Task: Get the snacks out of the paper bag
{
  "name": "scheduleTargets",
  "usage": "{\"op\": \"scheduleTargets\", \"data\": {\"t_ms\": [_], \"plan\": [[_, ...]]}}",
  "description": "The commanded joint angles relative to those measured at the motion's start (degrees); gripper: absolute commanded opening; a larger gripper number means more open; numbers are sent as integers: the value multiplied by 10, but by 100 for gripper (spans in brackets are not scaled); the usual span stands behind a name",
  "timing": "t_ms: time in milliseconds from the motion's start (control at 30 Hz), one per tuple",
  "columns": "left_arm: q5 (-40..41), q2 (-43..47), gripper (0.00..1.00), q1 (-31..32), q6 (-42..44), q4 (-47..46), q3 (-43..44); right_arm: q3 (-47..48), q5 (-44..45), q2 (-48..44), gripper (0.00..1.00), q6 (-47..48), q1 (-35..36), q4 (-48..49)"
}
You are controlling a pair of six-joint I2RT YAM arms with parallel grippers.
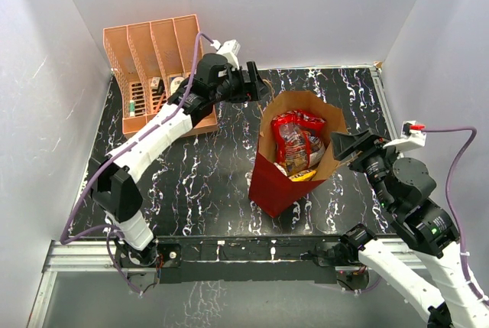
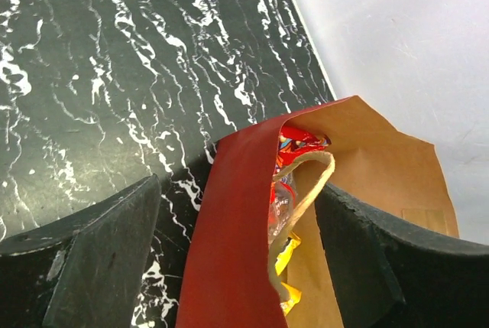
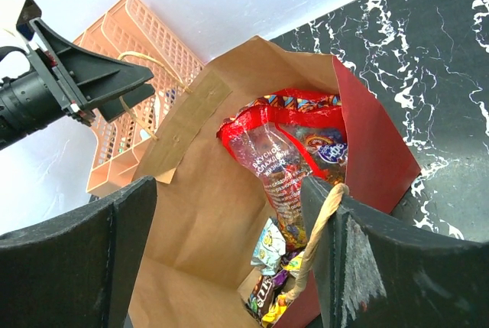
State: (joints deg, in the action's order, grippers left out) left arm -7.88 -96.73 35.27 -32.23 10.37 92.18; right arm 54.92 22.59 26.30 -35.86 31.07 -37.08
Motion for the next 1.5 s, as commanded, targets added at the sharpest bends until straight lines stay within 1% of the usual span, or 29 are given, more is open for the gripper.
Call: {"op": "scheduleTargets", "data": {"t_ms": [0, 67, 133, 300, 400, 467, 567, 667, 767, 867, 967, 1067, 1133, 1233, 1333, 1467], "plan": [[-57, 3, 74, 0, -30, -60, 4, 13, 10, -6, 80, 15, 1, 48], [-76, 2, 66, 0, -44, -88, -13, 14, 9, -3, 81, 14, 1, 47], [-89, -2, 55, 0, -52, -96, -15, 16, 9, 0, 82, 14, 1, 46], [-88, -4, 23, 0, -48, -81, 0, 15, 2, 5, 83, 14, 1, 44], [-75, 6, 8, -2, -39, -62, 7, 14, -11, 9, 81, 20, 1, 44], [-68, 18, 0, -6, -37, -46, 8, 14, -25, 11, 79, 33, 1, 45], [-68, 46, 0, -18, -40, -30, 0, 15, -56, 15, 78, 70, 1, 54], [-75, 84, 0, -29, -45, -19, -21, 17, -126, 23, 74, 115, 1, 74], [-77, 138, 0, -40, -53, 2, -52, 27, -236, 43, 69, 161, 1, 97], [-70, 197, 0, -49, -52, 35, -85, 37, -350, 70, 69, 189, 1, 125], [-50, 251, 0, -59, -47, 85, -101, 35, -451, 101, 69, 190, 1, 169], [3, 305, 0, -65, -35, 143, -107, 26, -542, 141, 69, 154, 1, 226], [36, 336, 0, -71, -27, 176, -108, 14, -574, 170, 68, 116, 1, 268], [74, 376, 0, -78, -22, 213, -101, 4, -611, 214, 63, 57, 1, 330], [109, 402, 0, -79, -11, 245, -80, -1, -619, 247, 63, 4, 8, 386], [138, 411, 0, -79, 11, 282, -54, -2, -605, 285, 63, -34, 36, 416]]}}
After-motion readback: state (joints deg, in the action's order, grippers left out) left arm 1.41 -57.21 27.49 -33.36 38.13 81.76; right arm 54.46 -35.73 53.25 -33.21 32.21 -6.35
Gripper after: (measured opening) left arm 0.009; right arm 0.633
